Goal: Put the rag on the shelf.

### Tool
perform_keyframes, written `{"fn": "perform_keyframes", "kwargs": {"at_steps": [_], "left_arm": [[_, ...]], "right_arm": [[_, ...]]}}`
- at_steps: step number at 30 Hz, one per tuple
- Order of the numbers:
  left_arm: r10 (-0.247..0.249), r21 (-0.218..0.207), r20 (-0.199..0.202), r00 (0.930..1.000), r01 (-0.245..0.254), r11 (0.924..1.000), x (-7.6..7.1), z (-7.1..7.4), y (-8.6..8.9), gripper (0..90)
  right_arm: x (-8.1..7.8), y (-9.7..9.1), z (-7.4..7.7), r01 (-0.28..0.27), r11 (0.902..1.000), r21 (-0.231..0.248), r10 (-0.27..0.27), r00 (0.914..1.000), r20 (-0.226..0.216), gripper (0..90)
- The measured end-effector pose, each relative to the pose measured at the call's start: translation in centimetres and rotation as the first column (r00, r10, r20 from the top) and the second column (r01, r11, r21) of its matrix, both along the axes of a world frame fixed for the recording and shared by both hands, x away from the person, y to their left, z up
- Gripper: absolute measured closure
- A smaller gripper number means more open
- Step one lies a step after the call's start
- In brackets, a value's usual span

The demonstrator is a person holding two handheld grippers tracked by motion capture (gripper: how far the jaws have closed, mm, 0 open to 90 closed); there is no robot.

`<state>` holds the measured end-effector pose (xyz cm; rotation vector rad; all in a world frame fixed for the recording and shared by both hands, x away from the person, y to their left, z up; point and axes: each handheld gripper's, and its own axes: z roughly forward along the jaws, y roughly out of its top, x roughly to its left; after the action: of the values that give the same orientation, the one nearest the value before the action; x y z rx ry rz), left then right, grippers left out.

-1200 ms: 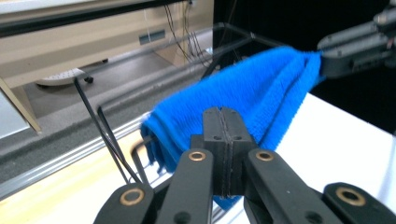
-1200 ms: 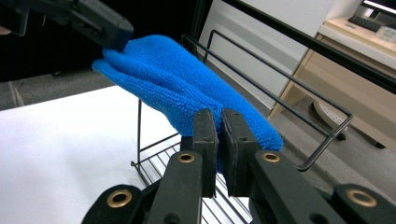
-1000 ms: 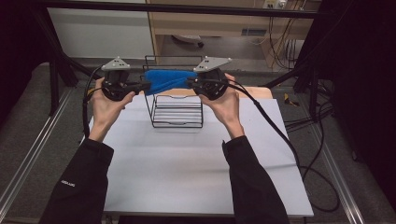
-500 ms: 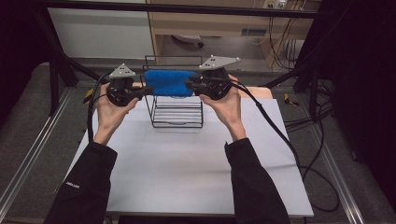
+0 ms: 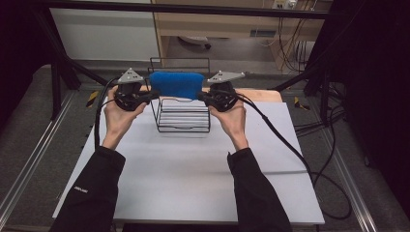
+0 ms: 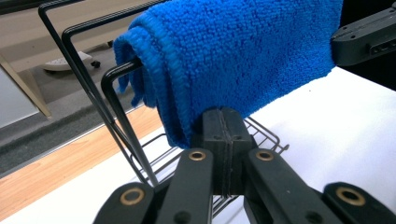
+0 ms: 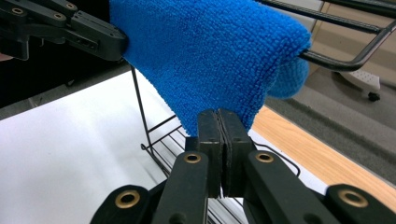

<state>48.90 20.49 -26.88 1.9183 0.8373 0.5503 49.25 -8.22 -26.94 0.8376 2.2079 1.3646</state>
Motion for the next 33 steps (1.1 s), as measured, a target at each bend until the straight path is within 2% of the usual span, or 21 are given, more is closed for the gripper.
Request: {"fn": "perform_keyframes", "kwargs": {"at_steps": [6,12,18,21,24,26,30,33], "left_arm": [[-0.008,-0.007,-0.006,1.0,0.008,0.9999,-0.2,0.0,0.2,89.6],[-0.014,-0.008,-0.012,0.9998,0.014,0.9999,-1.3,-0.1,1.0,80.6],[-0.012,0.02,-0.019,0.9997,0.013,0.9997,-2.6,-0.3,2.1,62.2],[-0.009,0.027,-0.04,0.9992,0.01,0.9996,-3.3,-0.8,2.6,53.6],[-0.005,0.037,-0.048,0.9988,0.007,0.9993,-3.9,-1.6,3.0,44.3],[-0.006,0.044,-0.055,0.9985,0.009,0.999,-4.3,-2.3,3.3,38.4],[0.001,0.057,-0.063,0.998,0.003,0.9983,-5.2,-3.7,4.0,26.6],[0.001,0.061,-0.07,0.9975,0.003,0.9981,-5.9,-4.8,4.5,22.0]], "right_arm": [[-0.3,-0.2,0.4,-0.012,0.9996,0.026,0.011,0.9996,0.025,85.2],[-1.6,-0.9,1.3,-0.021,0.9987,0.046,0.019,0.9988,0.046,72.8],[-3.0,-2.1,2.3,-0.004,0.9987,0.05,0.001,0.9984,0.056,51.9],[-3.7,-2.7,2.8,0.003,0.9983,0.058,-0.005,0.9989,0.047,41.2],[-4.4,-3.2,3.0,0.019,0.9994,0.03,-0.02,0.9987,0.047,30.6],[-4.8,-3.6,2.9,0.028,0.9991,0.032,-0.029,0.9983,0.05,24.8],[-5.3,-5.1,2.2,0.048,0.9974,0.054,-0.049,0.9986,0.021,14.8],[-5.6,-6.2,1.3,0.057,0.9966,0.059,-0.056,0.9984,-0.005,9.5]]}}
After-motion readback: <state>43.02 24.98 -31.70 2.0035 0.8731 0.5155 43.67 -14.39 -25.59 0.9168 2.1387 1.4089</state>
